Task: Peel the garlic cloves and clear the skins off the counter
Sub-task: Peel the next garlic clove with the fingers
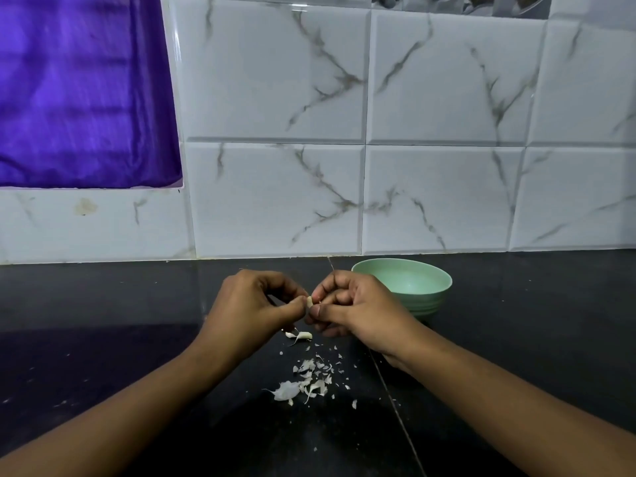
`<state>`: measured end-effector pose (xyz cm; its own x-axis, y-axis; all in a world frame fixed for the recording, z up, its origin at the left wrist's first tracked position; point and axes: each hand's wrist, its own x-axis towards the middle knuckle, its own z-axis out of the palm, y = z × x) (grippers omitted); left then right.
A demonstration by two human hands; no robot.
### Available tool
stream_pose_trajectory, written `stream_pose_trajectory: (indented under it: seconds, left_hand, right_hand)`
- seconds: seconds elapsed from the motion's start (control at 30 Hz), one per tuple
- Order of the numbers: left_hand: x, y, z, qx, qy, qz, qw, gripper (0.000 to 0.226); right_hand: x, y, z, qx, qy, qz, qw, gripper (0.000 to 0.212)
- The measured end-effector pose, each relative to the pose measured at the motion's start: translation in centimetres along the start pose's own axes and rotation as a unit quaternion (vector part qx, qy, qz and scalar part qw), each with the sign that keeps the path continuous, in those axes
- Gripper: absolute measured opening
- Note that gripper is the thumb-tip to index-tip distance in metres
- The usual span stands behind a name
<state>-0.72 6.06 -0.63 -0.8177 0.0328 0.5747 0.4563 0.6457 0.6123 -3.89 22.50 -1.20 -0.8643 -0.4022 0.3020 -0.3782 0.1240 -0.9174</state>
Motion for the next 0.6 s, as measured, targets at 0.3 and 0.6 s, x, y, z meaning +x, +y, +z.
stream_pose_trajectory:
  seconds: [0.3, 0.6]
  left_hand:
    - [0.37, -0.69, 0.21, -0.082, -0.011, -0.026, 0.996, 0.013]
    - [0.51, -0.46, -0.14, -0.184, -0.045, -0.072, 0.979, 0.005]
  right_hand:
    - [-0.15, -0.42, -0.46, 0.111, -0.039, 0.055, 0.992, 0.010]
    - [-0.11, -0.61, -0.52, 0.107, -0.021, 0.045, 0.993, 0.011]
